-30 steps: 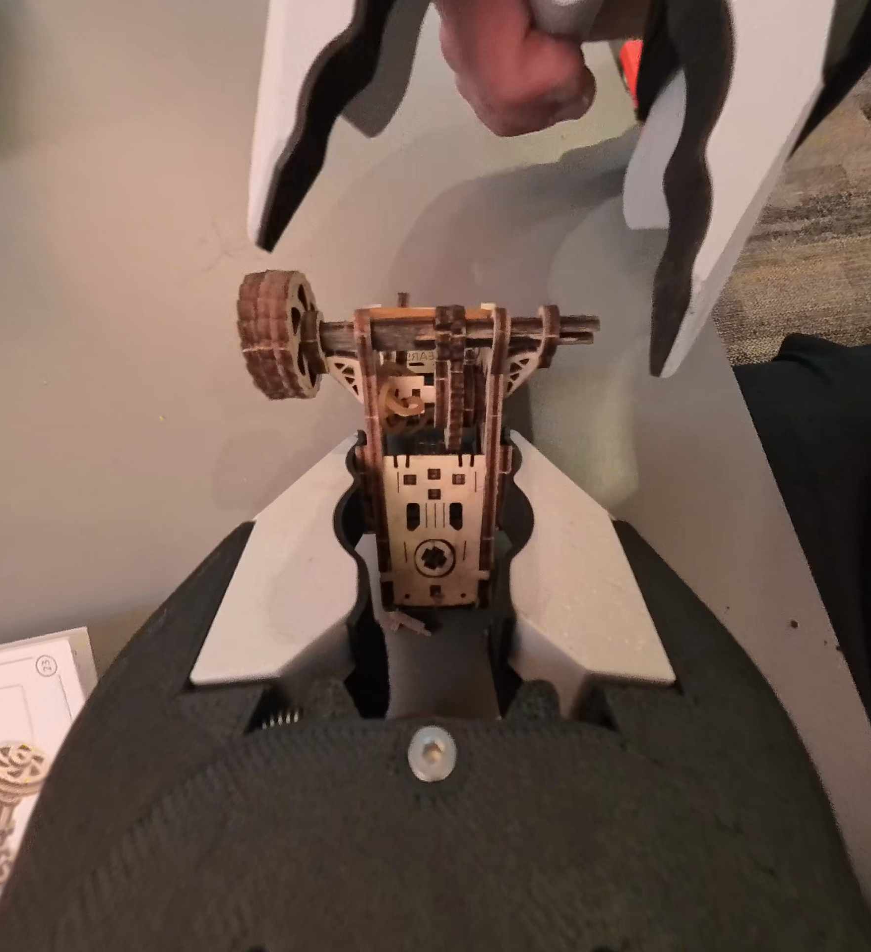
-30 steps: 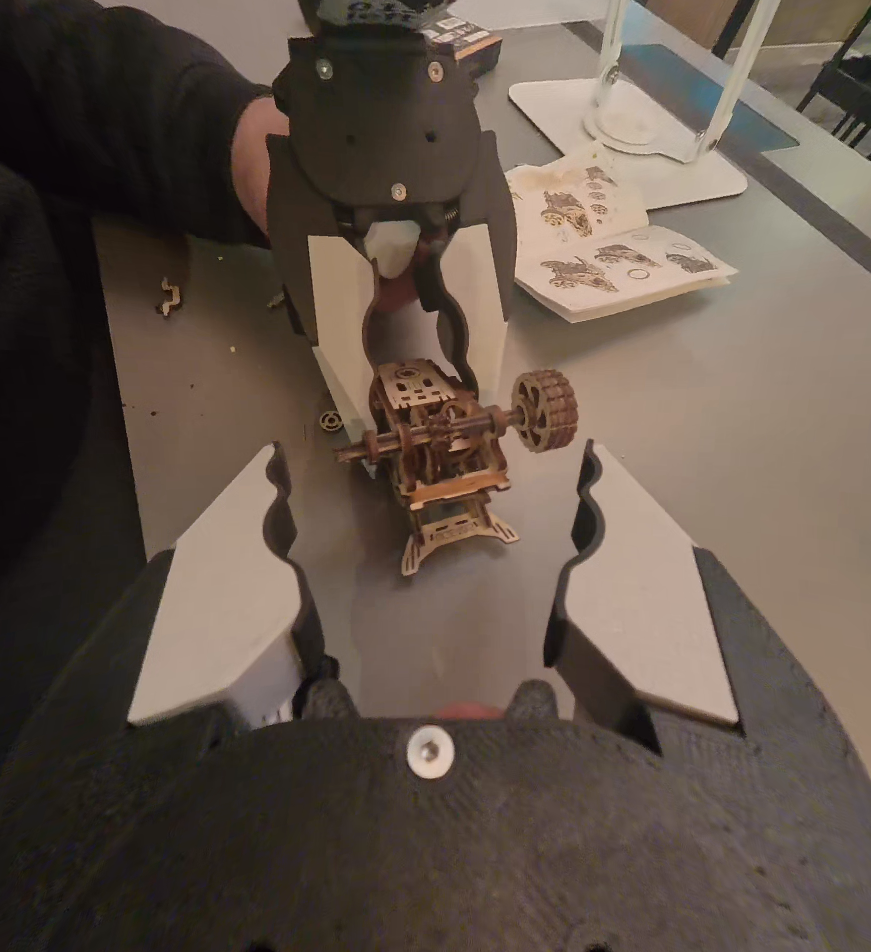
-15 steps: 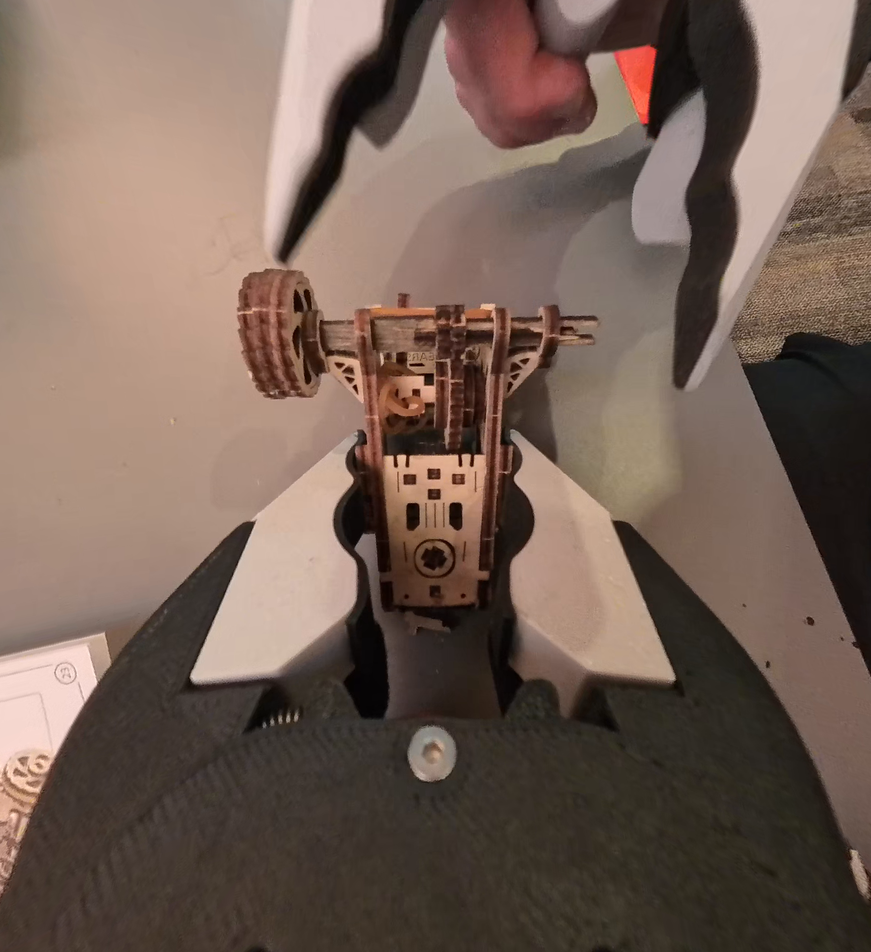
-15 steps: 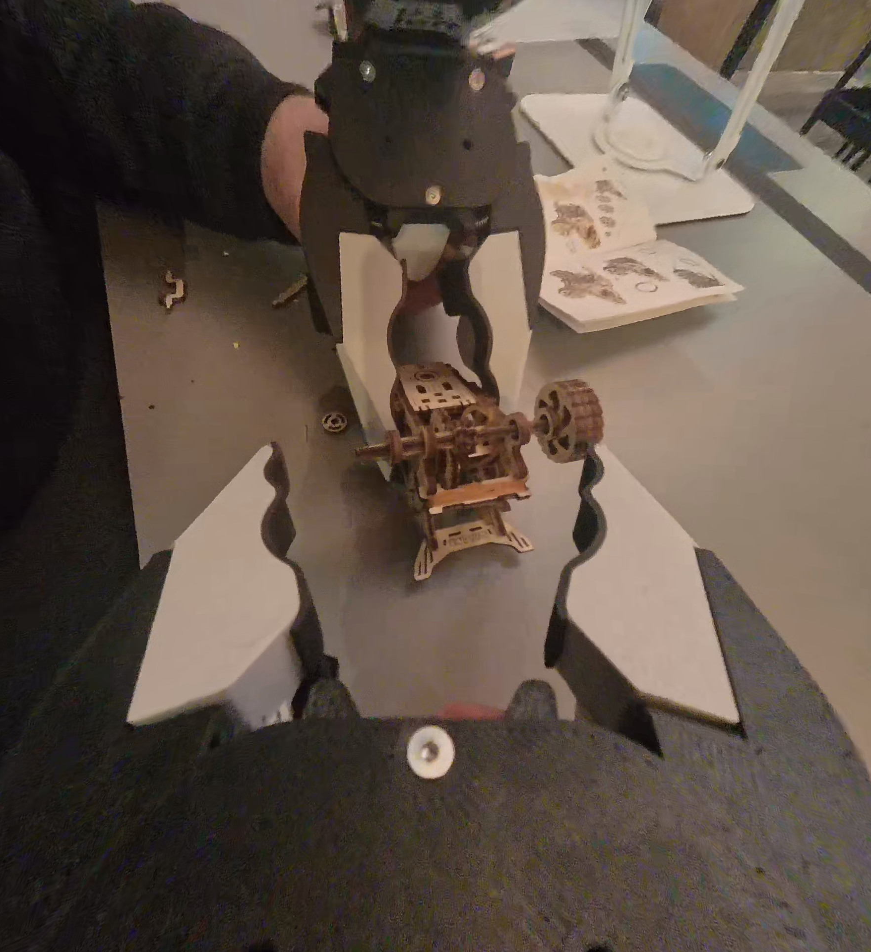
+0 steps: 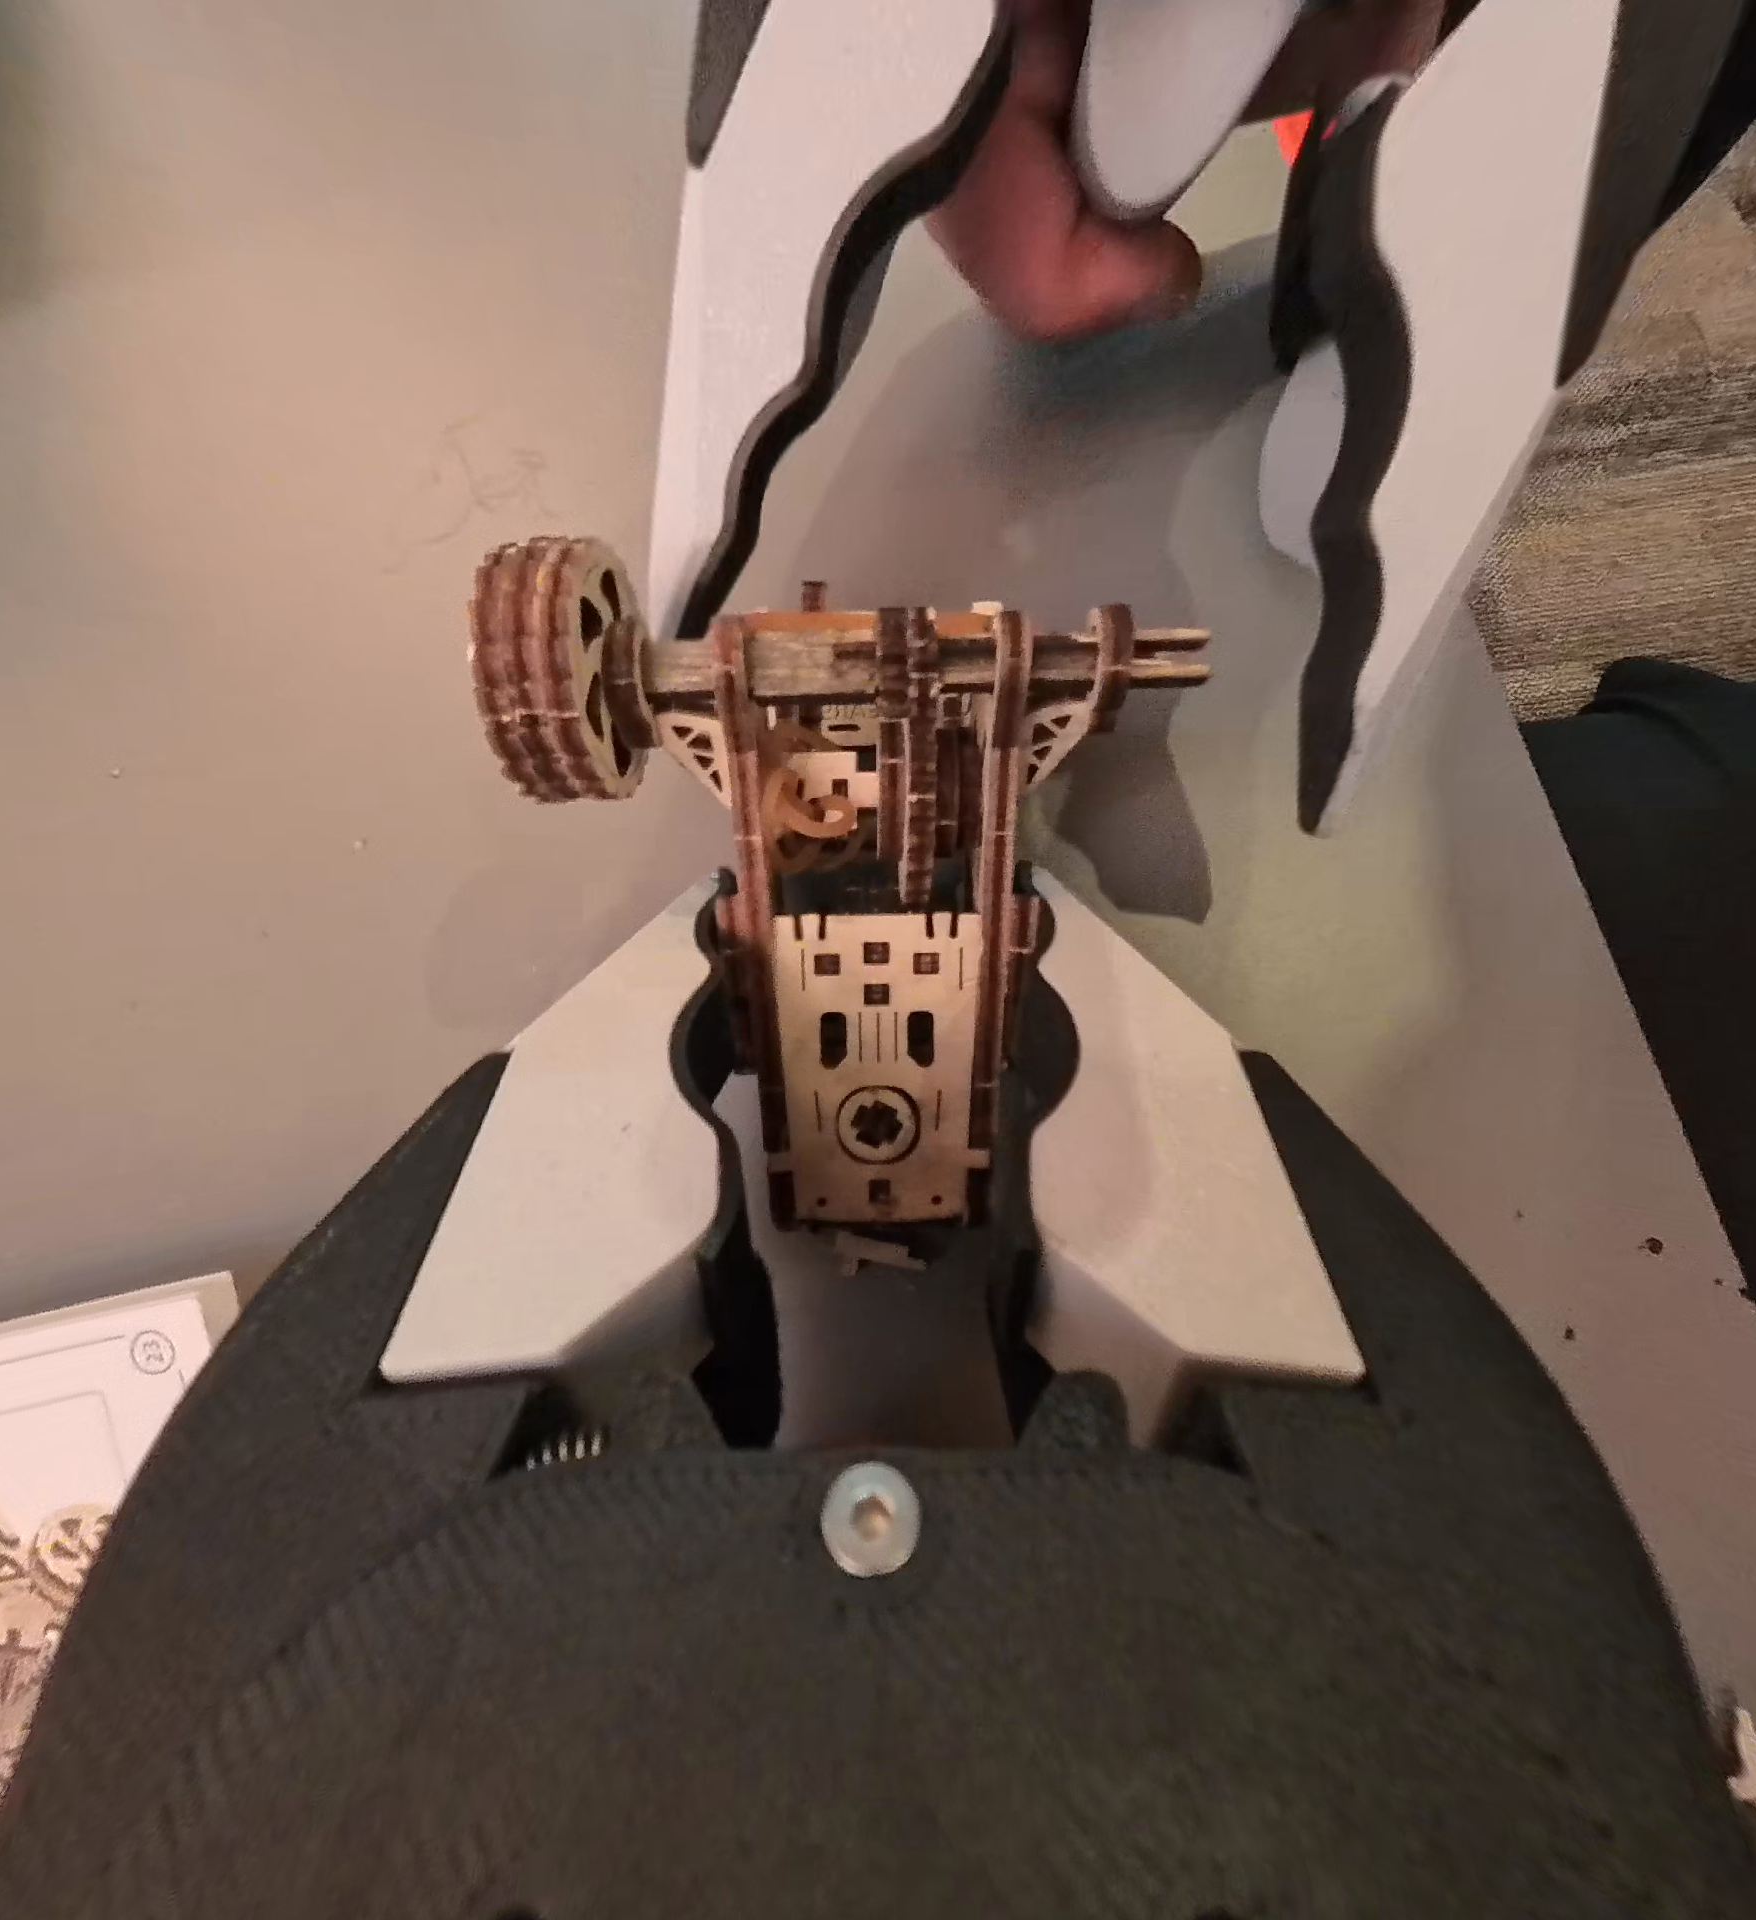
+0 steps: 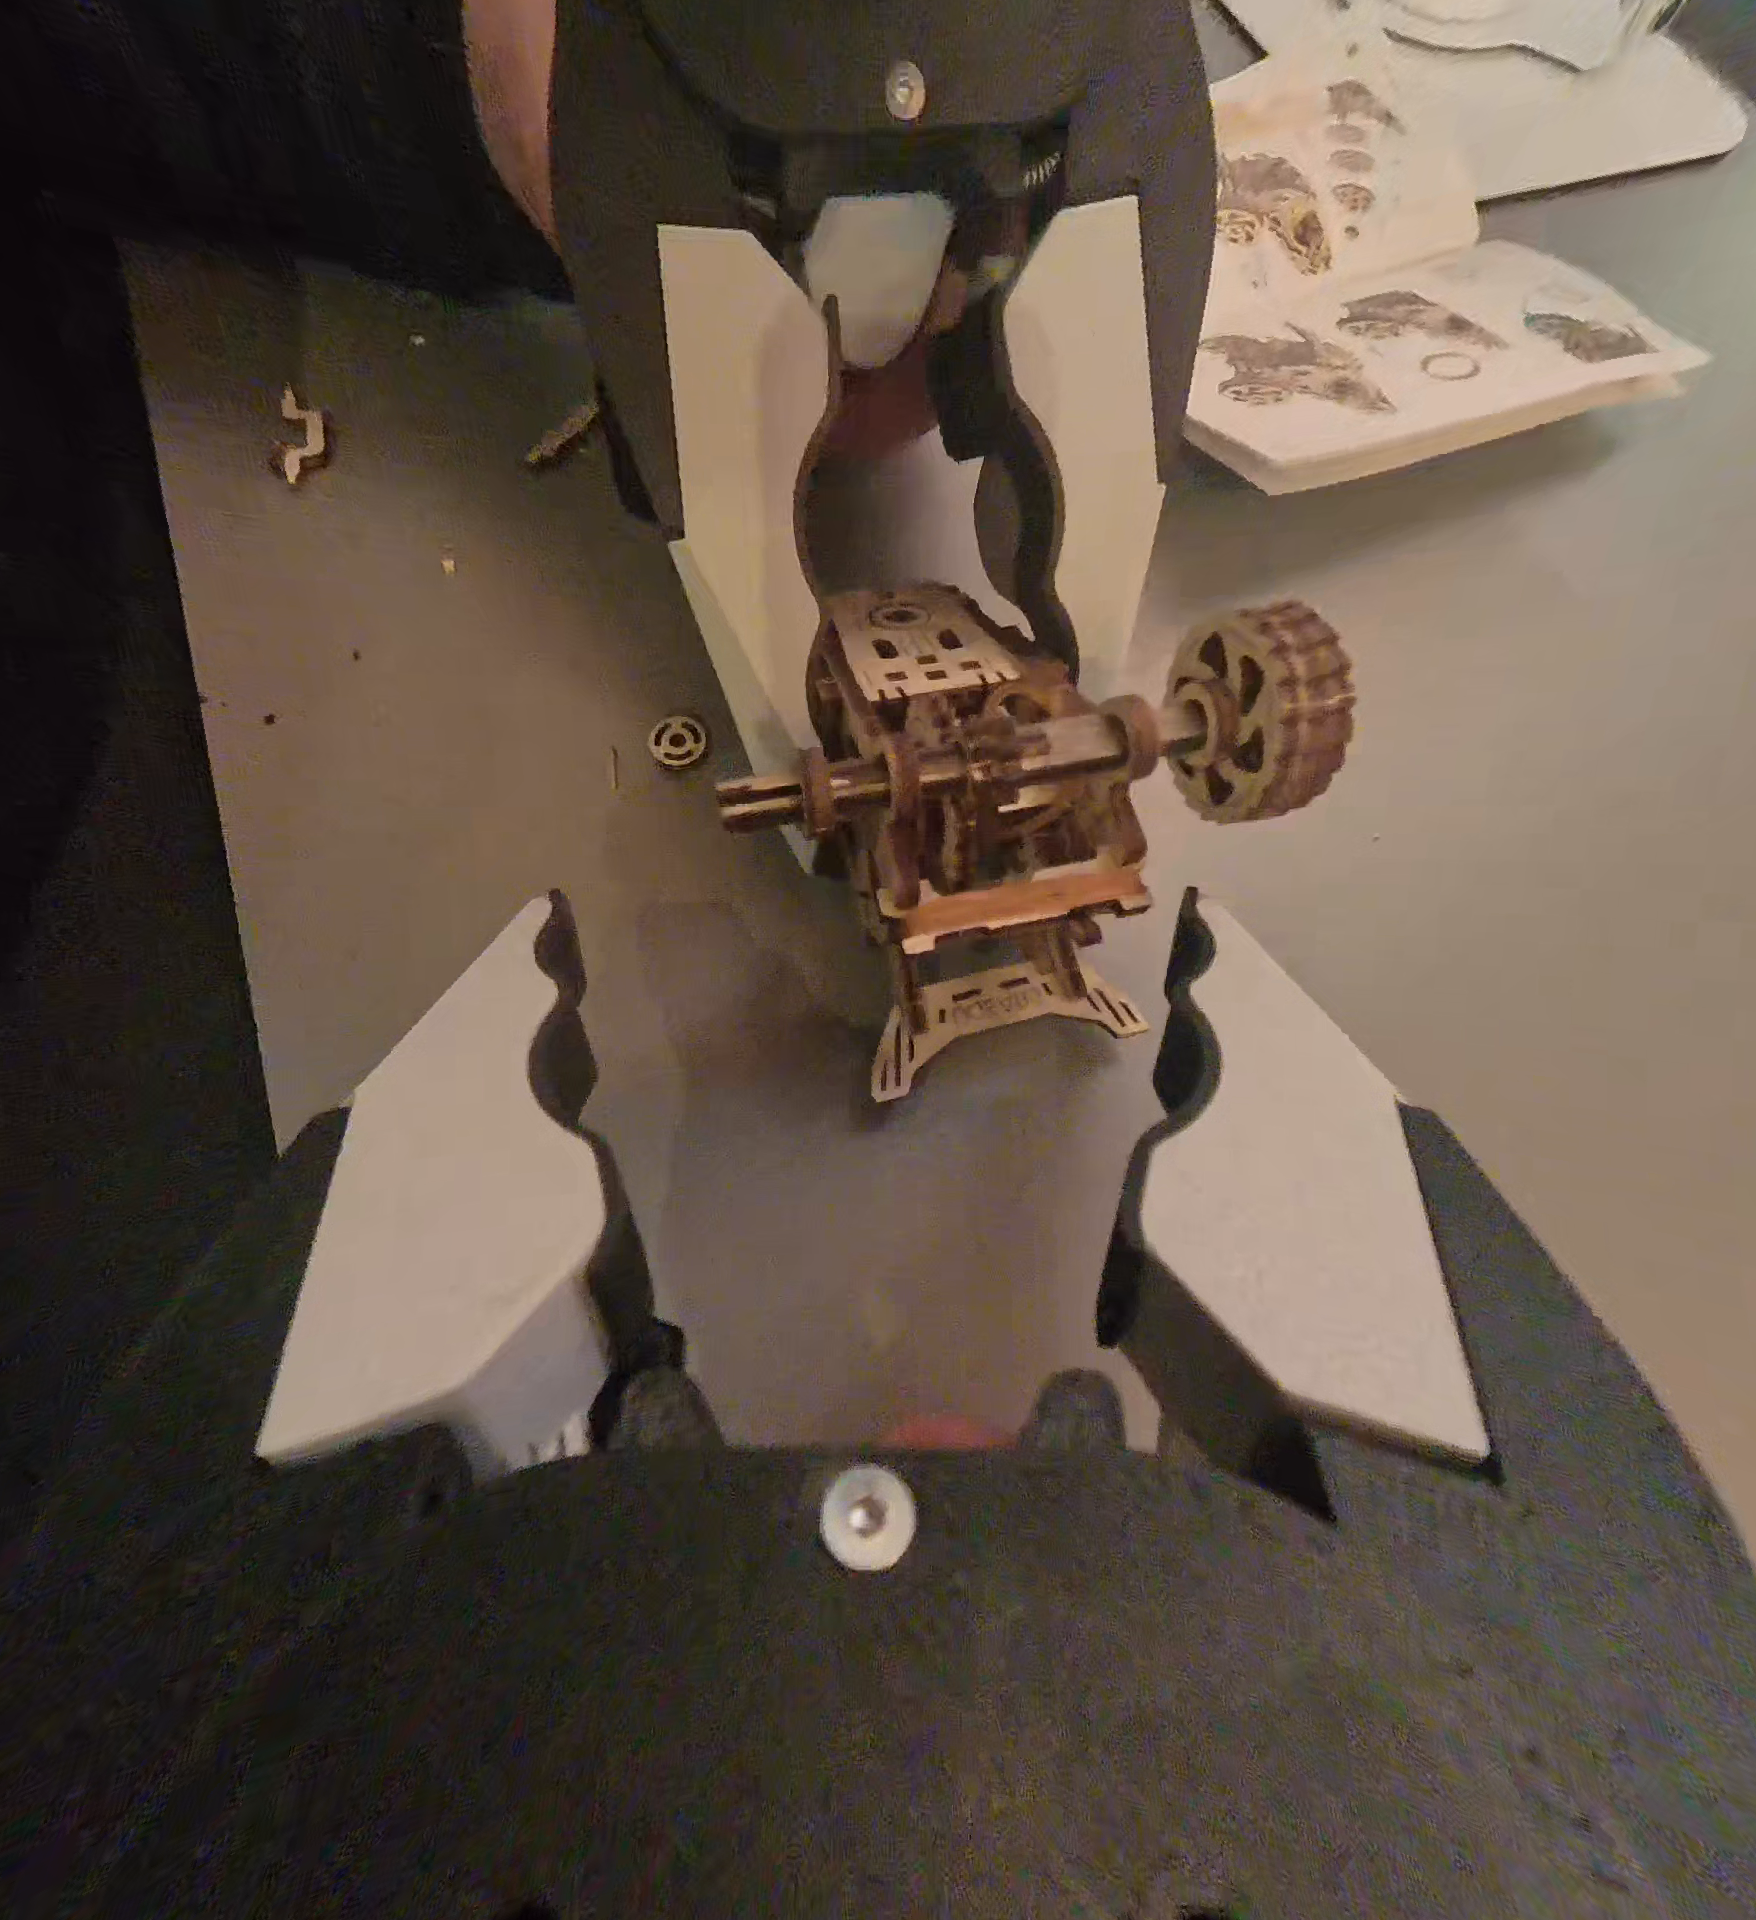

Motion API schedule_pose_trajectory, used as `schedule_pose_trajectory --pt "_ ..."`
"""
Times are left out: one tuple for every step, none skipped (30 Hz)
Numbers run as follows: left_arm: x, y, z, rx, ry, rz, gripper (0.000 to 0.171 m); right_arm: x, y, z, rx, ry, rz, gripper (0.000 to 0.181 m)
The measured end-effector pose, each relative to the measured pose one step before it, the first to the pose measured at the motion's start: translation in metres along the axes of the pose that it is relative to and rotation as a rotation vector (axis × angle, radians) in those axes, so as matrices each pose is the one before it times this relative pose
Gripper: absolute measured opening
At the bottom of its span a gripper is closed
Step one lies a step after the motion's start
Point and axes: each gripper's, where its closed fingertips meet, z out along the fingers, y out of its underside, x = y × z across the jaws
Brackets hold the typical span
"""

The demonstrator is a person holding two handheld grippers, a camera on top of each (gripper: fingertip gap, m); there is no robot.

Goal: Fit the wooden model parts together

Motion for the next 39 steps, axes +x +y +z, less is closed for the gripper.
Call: schedule_pose_trajectory --pt "-0.00116 0.00127 -0.00029 -0.00456 -0.0038 -0.0089 0.057 0.00212 -0.00139 -0.00154 0.0175 0.0044 0.0206 0.111" --pt "-0.00175 0.00190 -0.00206 -0.00630 -0.0090 -0.0091 0.065 0.00176 -0.00427 -0.00421 0.0273 0.0096 0.0128 0.112" --pt "-0.00180 0.00088 -0.00412 0.00339 -0.0110 -0.0070 0.071 0.00132 -0.00533 -0.00557 0.0248 0.0155 0.0016 0.113" --pt "-0.00043 0.00060 -0.00594 0.00544 -0.0032 -0.0091 0.075 0.00078 -0.00434 -0.00560 0.0158 0.0175 -0.0045 0.113" --pt "-0.00176 0.00196 -0.00807 -0.00557 -0.0127 -0.0107 0.075 0.00049 -0.00182 -0.00491 0.0022 0.0173 -0.0037 0.113" --pt "-0.00412 0.00228 -0.01119 -0.00645 -0.0312 -0.0064 0.076 0.00098 0.00011 -0.00453 -0.0084 0.0207 -0.0013 0.116" --pt "-0.00382 0.00202 -0.01424 -0.00095 -0.0316 -0.0054 0.077 0.00054 -0.00040 -0.00534 -0.0070 0.0202 -0.0026 0.116" --pt "-0.00417 0.00245 -0.01697 0.00114 -0.0344 -0.0101 0.077 -0.00113 -0.00370 -0.00624 0.0118 0.0143 -0.0080 0.114" --pt "-0.00641 0.00416 -0.01910 -0.00567 -0.0472 -0.0122 0.076 -0.00195 -0.00628 -0.00642 0.0268 0.0091 -0.0069 0.111" --pt "-0.00912 0.00733 -0.02047 -0.01576 -0.0583 -0.0085 0.074 -0.00188 -0.00648 -0.00541 0.0270 0.0049 -0.0007 0.110" --pt "-0.01271 0.01147 -0.02141 -0.02822 -0.0669 -0.0104 0.074 -0.00141 -0.00472 -0.00353 0.0161 0.0013 0.0064 0.109" --pt "-0.01444 0.01456 -0.02109 -0.03512 -0.0628 -0.0275 0.073 -0.00130 -0.00350 -0.00224 0.0074 -0.0023 0.0108 0.109" --pt "-0.01229 0.01511 -0.01940 -0.02691 -0.0400 -0.0453 0.073 -0.00148 -0.00436 -0.00147 0.0119 -0.0045 0.0095 0.109" --pt "-0.00753 0.01432 -0.01635 -0.01662 -0.0107 -0.0549 0.070 -0.00262 -0.00589 -0.00093 0.0211 -0.0108 0.0100 0.109" --pt "-0.00469 0.01590 -0.01271 -0.03037 -0.0030 -0.0563 0.070 -0.00334 -0.00661 -0.00009 0.0259 -0.0162 0.0100 0.107" --pt "-0.00524 0.01725 -0.00935 -0.04392 -0.0259 -0.0425 0.072 -0.00342 -0.00554 0.00118 0.0178 -0.0158 0.0045 0.106" --pt "-0.00276 0.01507 -0.00621 -0.03110 -0.0293 -0.0304 0.073 -0.00328 -0.00357 0.00242 0.0038 -0.0112 -0.0038 0.105" --pt "0.00162 0.01203 -0.00307 -0.01712 -0.0093 -0.0377 0.073 -0.00335 -0.00264 0.00331 -0.0047 -0.0072 -0.0111 0.105" --pt "0.00312 0.01079 0.00015 -0.01124 -0.0030 -0.0437 0.073 -0.00442 -0.00267 0.00377 -0.0073 -0.0112 -0.0142 0.104" --pt "0.00059 0.01398 0.00255 -0.03246 -0.0136 -0.0453 0.074 -0.00529 -0.00274 0.00416 -0.0093 -0.0156 -0.0145 0.104" --pt "-0.00124 0.01600 0.00369 -0.04716 -0.0187 -0.0382 0.076 -0.00598 -0.00368 0.00404 -0.0067 -0.0169 -0.0150 0.104" --pt "-0.00220 0.01426 0.00401 -0.03793 -0.0154 -0.0431 0.078 -0.00634 -0.00508 0.00373 0.0014 -0.0173 -0.0158 0.103" --pt "-0.00271 0.01195 0.00306 -0.03116 -0.0068 -0.0497 0.078 -0.00651 -0.00552 0.00394 0.0043 -0.0180 -0.0124 0.102" --pt "-0.00266 0.00914 0.00019 -0.01719 -0.0040 -0.0338 0.079 -0.00645 -0.00352 0.00483 -0.0069 -0.0215 -0.0050 0.100" --pt "-0.00332 0.00654 -0.00301 -0.00034 -0.0057 -0.0235 0.077 -0.00688 -0.00183 0.00581 -0.0181 -0.0262 -0.0026 0.100" --pt "-0.00416 0.00459 -0.00532 0.01081 -0.0067 -0.0191 0.075 -0.00618 -0.00149 0.00653 -0.0195 -0.0239 -0.0026 0.100" --pt "-0.00373 0.00299 -0.00612 0.01764 0.0024 -0.0191 0.071 -0.00515 -0.00130 0.00729 -0.0219 -0.0209 0.0009 0.099" --pt "-0.00353 0.00220 -0.00574 0.01581 0.0083 -0.0235 0.066 -0.00618 -0.00199 0.00820 -0.0192 -0.0286 -0.0018 0.095" --pt "-0.00297 0.00299 -0.00498 0.00448 0.0115 -0.0278 0.062 -0.00597 -0.00142 0.00907 -0.0243 -0.0290 -0.0056 0.090" --pt "-0.00029 0.00283 -0.00457 0.00406 0.0250 -0.0208 0.060 -0.00539 -0.00105 0.00935 -0.0273 -0.0272 -0.0097 0.086" --pt "-0.00024 0.00235 -0.00424 0.01075 0.0187 -0.0117 0.055 -0.00460 -0.00224 0.00894 -0.0152 -0.0246 -0.0142 0.080" --pt "0.00139 0.00436 -0.00318 0.00142 0.0211 -0.0011 0.050 -0.00351 -0.00284 0.00816 -0.0058 -0.0210 -0.0074 0.075" --pt "0.00242 0.00781 -0.00155 -0.02073 0.0192 0.0060 0.050 -0.00317 -0.00234 0.00773 -0.0069 -0.0241 0.0056 0.074" --pt "0.00120 0.00845 0.00013 -0.02553 0.0036 0.0139 0.052 -0.00450 -0.00230 0.00724 -0.0063 -0.0345 0.0086 0.075" --pt "0.00198 0.00632 0.00193 -0.01293 0.0024 0.0217 0.055 -0.00446 -0.00298 0.00663 -0.0013 -0.0325 0.0034 0.075" --pt "0.00471 0.00459 0.00378 -0.00747 0.0161 0.0236 0.055 -0.00164 -0.00229 0.00651 -0.0039 -0.0163 0.0031 0.075" --pt "0.00114 0.00530 0.00468 -0.02171 -0.0077 0.0198 0.055 0.00002 -0.00079 0.00641 -0.0125 -0.0090 0.0056 0.074" --pt "-0.00237 0.00299 0.00459 -0.01385 -0.0325 0.0293 0.055 -0.00056 -0.00031 0.00607 -0.0136 -0.0121 0.0019 0.071" --pt "0.00156 0.00068 0.00512 -0.00041 -0.0074 0.0300 0.056 -0.00128 -0.00147 0.00542 -0.0051 -0.0134 -0.0020 0.068"
